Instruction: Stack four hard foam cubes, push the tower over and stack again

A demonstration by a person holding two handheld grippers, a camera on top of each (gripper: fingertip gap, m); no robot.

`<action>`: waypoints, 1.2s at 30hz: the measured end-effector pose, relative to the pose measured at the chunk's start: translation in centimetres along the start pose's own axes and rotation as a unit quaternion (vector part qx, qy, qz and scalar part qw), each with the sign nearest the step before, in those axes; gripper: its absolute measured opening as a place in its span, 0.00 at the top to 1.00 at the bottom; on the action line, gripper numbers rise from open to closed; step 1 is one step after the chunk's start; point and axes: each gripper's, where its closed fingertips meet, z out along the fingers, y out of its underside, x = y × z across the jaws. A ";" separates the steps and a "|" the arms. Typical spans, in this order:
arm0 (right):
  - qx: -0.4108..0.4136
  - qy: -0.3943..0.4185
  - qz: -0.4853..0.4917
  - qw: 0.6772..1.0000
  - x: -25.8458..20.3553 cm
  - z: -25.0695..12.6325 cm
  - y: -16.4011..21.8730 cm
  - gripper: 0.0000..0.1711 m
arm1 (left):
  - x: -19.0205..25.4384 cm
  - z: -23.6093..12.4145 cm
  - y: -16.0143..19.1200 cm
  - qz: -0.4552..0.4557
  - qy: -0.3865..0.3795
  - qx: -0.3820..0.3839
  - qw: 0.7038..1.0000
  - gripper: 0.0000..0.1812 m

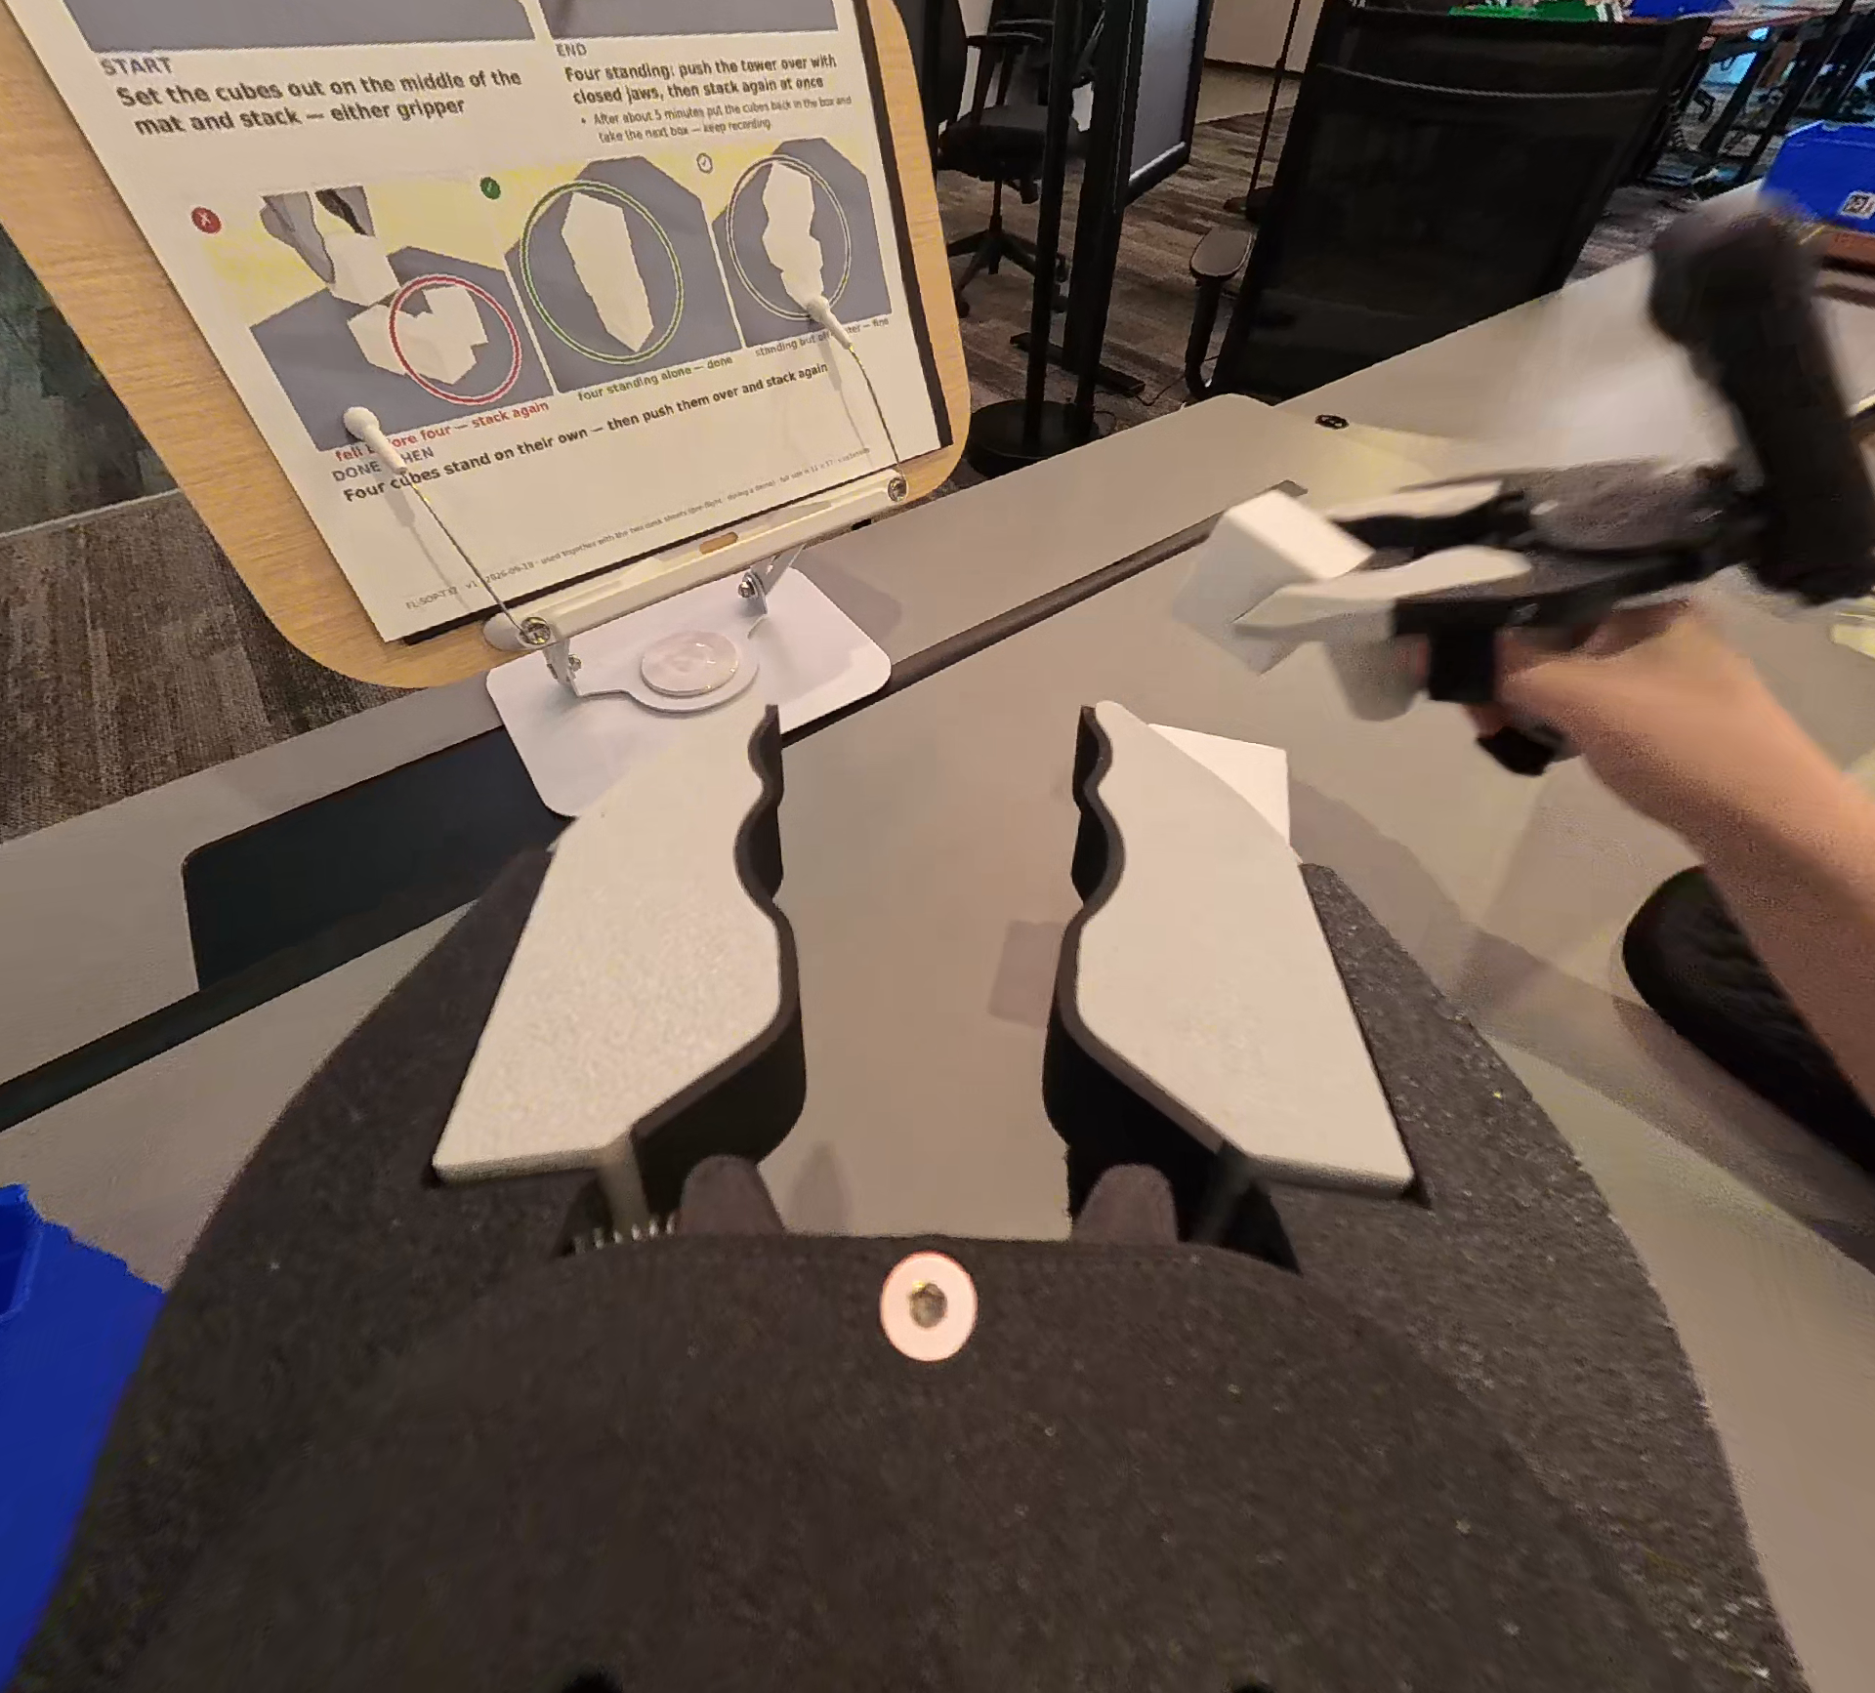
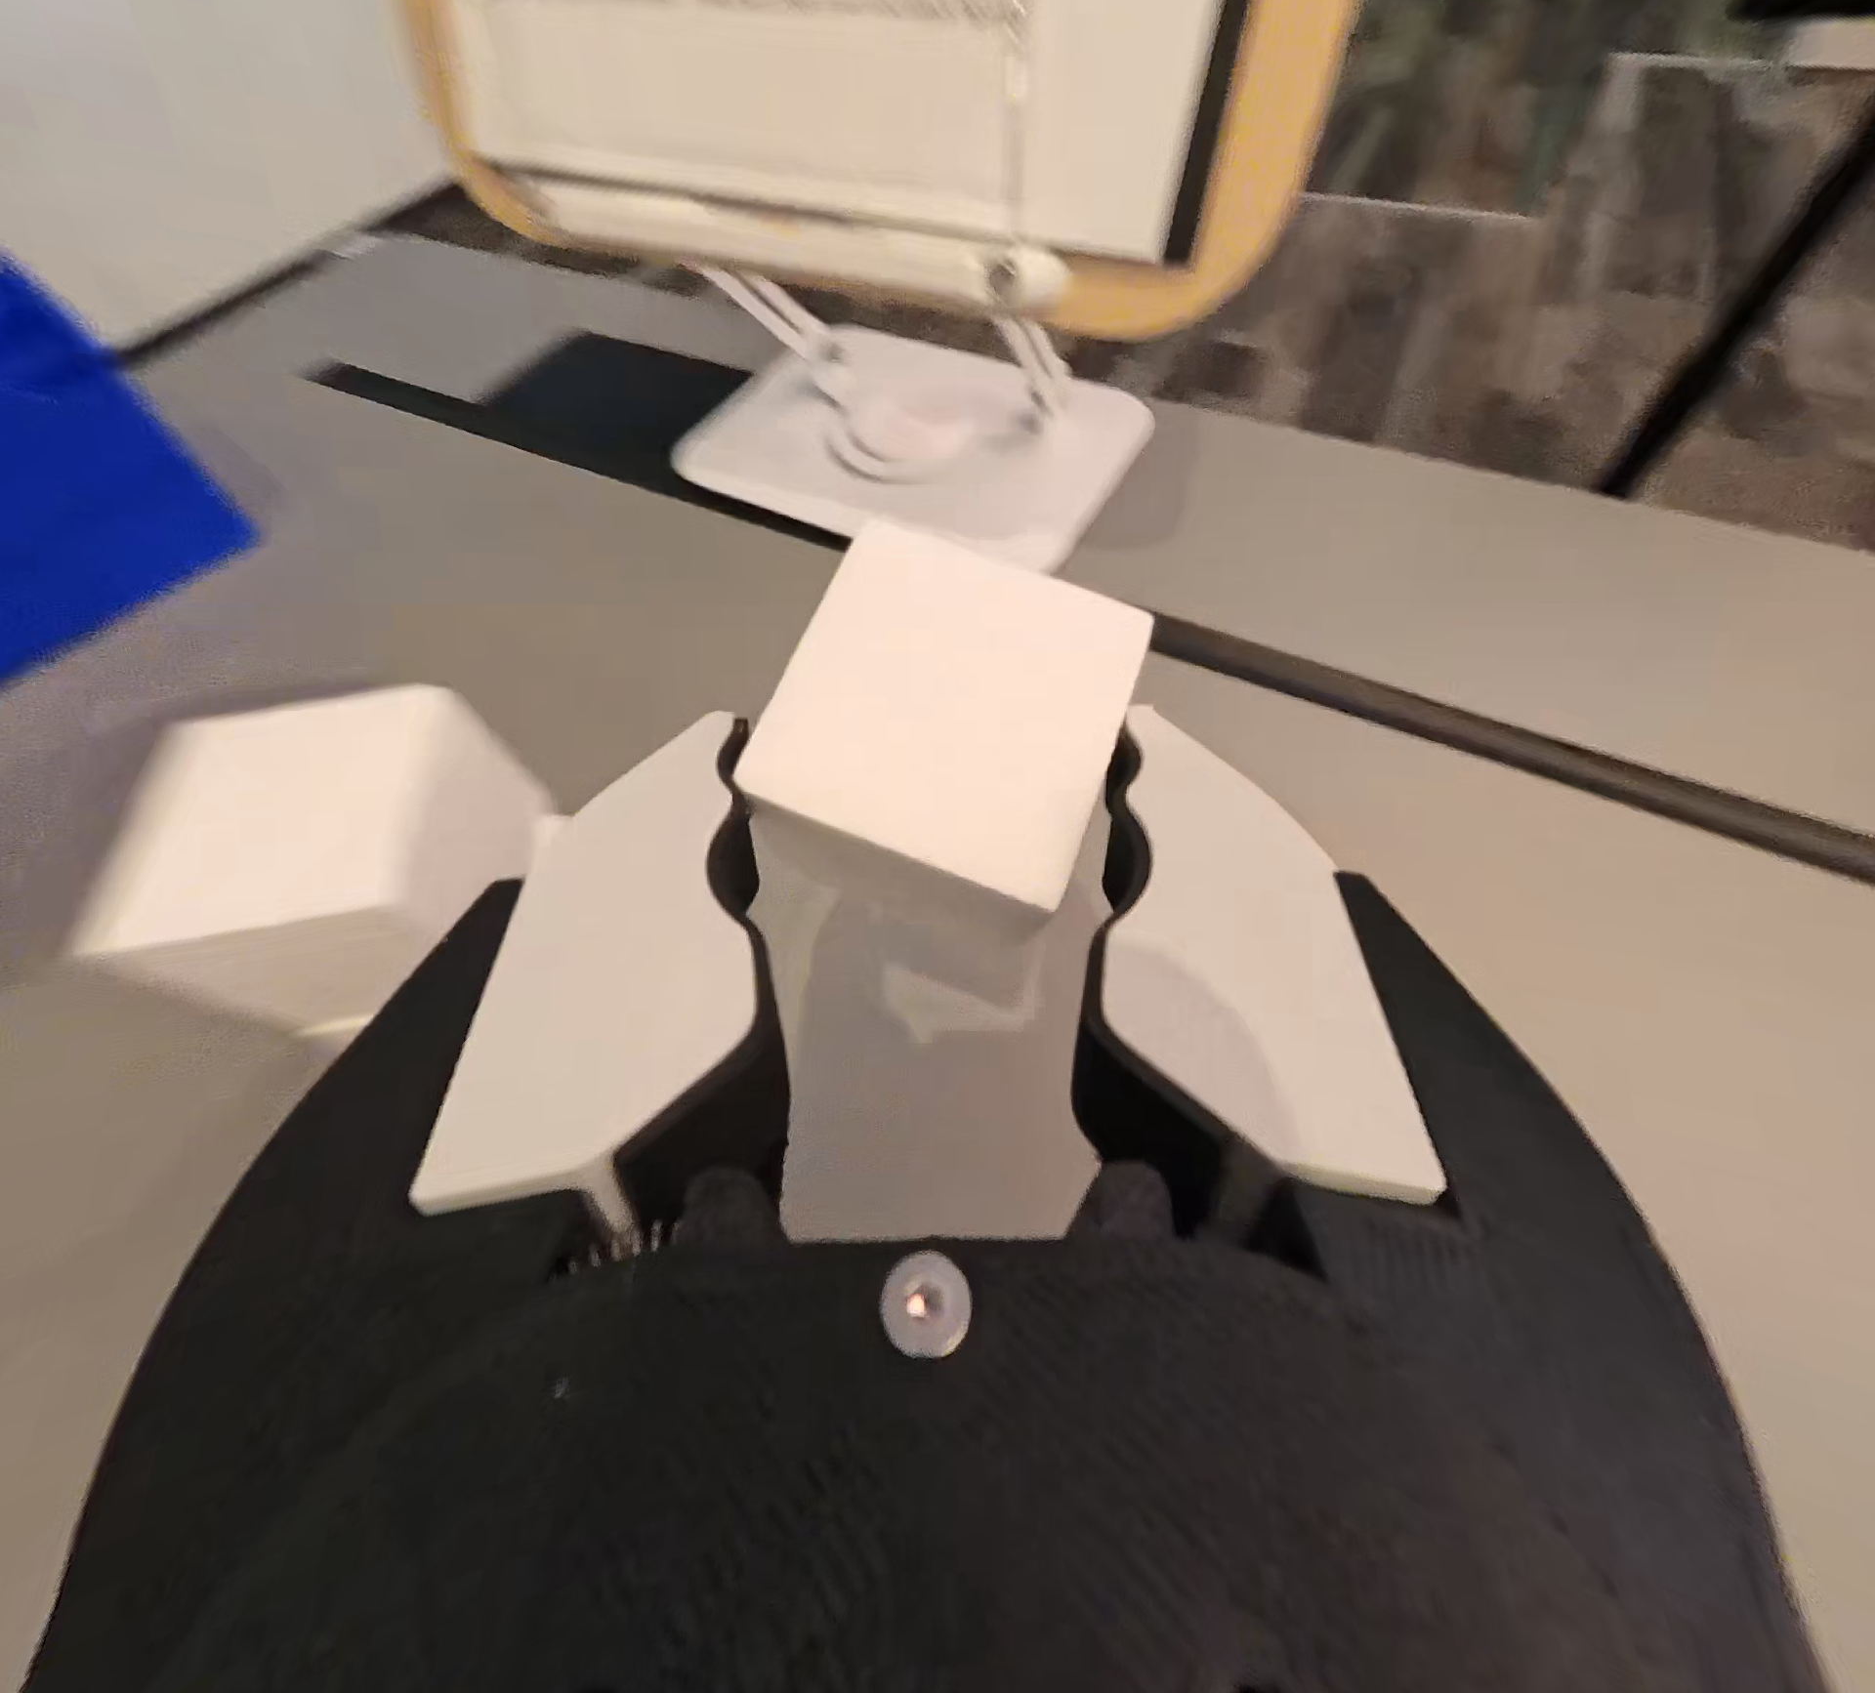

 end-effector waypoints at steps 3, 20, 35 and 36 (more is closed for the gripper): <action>0.035 -0.073 0.005 0.997 -4.0 -3.1 -3.4 0.60 | 0.0 0.5 0.3 0.001 0.001 -0.009 1.000 0.70; -0.098 -0.159 -0.086 0.979 -12.5 -1.7 -1.2 0.60 | 0.0 2.2 2.1 0.050 -0.032 -0.069 0.996 0.68; -0.116 -0.157 -0.131 0.972 -12.6 -0.8 -0.1 0.60 | 0.2 2.3 2.4 0.049 -0.027 -0.078 0.995 0.69; -0.118 -0.154 -0.135 0.972 -12.6 -0.7 0.0 0.60 | 0.2 2.3 2.4 0.049 -0.027 -0.078 0.995 0.69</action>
